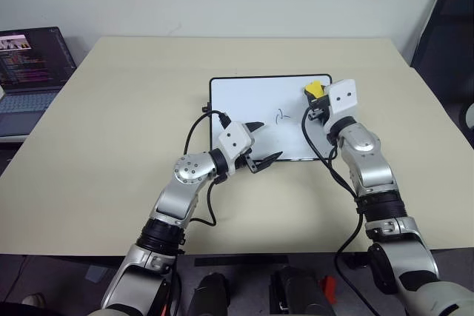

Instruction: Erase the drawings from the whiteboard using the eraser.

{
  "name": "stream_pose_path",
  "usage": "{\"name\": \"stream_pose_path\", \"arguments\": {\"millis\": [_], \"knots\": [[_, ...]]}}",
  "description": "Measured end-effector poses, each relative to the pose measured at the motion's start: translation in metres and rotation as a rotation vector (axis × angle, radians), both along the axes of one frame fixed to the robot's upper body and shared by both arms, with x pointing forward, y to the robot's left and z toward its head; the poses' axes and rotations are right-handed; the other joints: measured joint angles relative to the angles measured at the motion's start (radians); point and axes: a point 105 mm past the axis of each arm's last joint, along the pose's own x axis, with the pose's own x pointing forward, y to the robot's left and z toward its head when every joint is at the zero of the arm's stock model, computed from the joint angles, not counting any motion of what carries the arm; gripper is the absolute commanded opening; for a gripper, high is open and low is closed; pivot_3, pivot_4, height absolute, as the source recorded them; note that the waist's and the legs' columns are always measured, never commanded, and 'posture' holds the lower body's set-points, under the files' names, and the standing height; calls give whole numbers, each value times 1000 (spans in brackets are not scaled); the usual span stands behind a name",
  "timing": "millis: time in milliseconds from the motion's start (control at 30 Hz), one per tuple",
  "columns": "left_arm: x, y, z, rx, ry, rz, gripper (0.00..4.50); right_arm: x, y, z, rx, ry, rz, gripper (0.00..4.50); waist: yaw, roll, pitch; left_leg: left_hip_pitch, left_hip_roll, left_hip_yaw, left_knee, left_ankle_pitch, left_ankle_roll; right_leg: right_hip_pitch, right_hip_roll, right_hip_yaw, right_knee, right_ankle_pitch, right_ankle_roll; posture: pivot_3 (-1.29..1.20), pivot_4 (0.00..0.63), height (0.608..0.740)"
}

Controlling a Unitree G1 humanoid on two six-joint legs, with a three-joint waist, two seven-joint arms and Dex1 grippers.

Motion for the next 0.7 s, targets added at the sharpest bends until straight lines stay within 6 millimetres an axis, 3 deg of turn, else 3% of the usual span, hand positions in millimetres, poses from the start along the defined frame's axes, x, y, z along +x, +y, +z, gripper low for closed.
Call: {"name": "stream_pose_path", "arguments": {"millis": [433,700], "knots": [[-1,-1,0,1,1,-6,4500,17,5,13,-1,-11,7,1175,1,0,0,0,0,0,0,0,0,0,0,0,0,0,0,0,150,740],[0,0,-1,1,3,0,4500,-4,-2,-6,5,8,3,1175,8,0,0,0,0,0,1,0,0,1,0,0,1,0,0,0,150,740]]}}
